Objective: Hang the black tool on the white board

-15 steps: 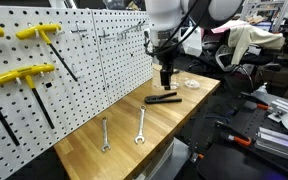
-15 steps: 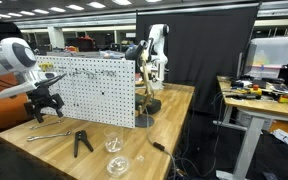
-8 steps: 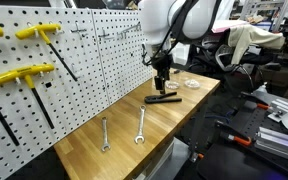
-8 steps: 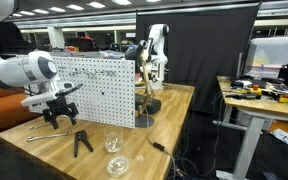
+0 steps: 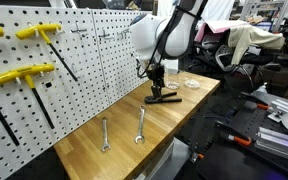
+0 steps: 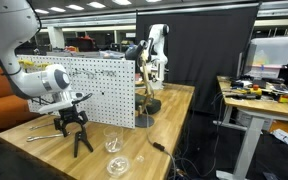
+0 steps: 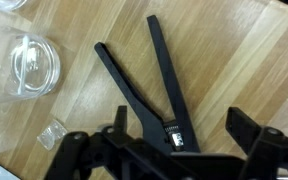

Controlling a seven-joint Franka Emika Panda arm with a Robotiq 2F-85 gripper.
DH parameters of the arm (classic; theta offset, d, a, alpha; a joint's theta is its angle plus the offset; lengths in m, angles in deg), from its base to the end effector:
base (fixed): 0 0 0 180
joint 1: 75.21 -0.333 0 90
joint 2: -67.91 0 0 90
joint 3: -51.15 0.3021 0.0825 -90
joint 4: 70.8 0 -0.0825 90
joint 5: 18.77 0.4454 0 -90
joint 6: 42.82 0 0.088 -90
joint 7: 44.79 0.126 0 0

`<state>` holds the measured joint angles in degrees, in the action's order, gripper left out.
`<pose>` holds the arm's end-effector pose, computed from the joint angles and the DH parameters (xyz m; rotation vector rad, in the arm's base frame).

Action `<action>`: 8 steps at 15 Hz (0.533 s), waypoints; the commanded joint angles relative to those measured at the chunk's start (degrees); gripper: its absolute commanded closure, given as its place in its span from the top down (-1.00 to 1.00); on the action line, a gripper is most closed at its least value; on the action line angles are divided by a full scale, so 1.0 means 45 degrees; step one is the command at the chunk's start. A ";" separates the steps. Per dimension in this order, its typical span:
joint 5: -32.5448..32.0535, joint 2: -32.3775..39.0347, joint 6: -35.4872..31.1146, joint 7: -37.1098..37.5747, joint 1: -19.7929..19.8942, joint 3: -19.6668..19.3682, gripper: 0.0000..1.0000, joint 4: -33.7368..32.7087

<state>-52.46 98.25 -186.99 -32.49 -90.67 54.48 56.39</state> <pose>0.4982 0.1731 0.0297 2.6928 0.8741 -0.2005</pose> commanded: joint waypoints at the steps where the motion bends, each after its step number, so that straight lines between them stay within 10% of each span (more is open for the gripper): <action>1: 0.0194 0.0022 0.0025 -0.0144 -0.0242 -0.0202 1.00 -0.0062; 8: -0.0229 0.0475 0.0013 -0.1324 -0.0283 -0.0187 1.00 -0.0120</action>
<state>-52.48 99.00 -186.59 -34.46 -91.63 54.24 56.27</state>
